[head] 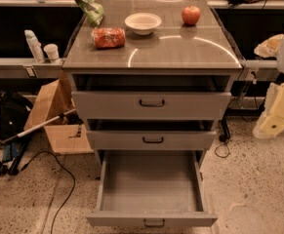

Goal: Close bottom drawer

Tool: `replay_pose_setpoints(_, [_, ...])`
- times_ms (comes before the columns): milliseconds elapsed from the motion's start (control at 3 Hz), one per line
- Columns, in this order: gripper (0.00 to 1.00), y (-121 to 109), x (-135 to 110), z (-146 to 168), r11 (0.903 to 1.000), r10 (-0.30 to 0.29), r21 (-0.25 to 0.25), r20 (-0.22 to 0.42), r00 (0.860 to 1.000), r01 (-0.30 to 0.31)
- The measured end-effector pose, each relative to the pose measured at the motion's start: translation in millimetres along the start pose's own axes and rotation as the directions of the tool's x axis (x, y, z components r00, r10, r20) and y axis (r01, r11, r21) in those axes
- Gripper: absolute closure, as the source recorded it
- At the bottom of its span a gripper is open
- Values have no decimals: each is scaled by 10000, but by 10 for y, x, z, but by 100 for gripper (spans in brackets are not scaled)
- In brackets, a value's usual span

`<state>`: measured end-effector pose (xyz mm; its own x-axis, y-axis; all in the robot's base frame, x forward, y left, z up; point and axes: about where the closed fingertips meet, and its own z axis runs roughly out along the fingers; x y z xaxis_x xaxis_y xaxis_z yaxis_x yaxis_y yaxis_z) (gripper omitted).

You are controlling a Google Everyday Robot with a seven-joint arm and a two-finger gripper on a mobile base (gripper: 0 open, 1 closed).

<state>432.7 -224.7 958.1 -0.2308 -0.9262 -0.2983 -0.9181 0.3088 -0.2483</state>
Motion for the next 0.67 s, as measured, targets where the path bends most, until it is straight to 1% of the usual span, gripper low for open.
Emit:
replay_pose_setpoints(333, [0, 9, 206, 226, 9994, 233, -269, 759, 9968, -214])
replay_pose_setpoints(667, [0, 32, 485, 649, 9968, 464, -717, 1708, 9842, -346])
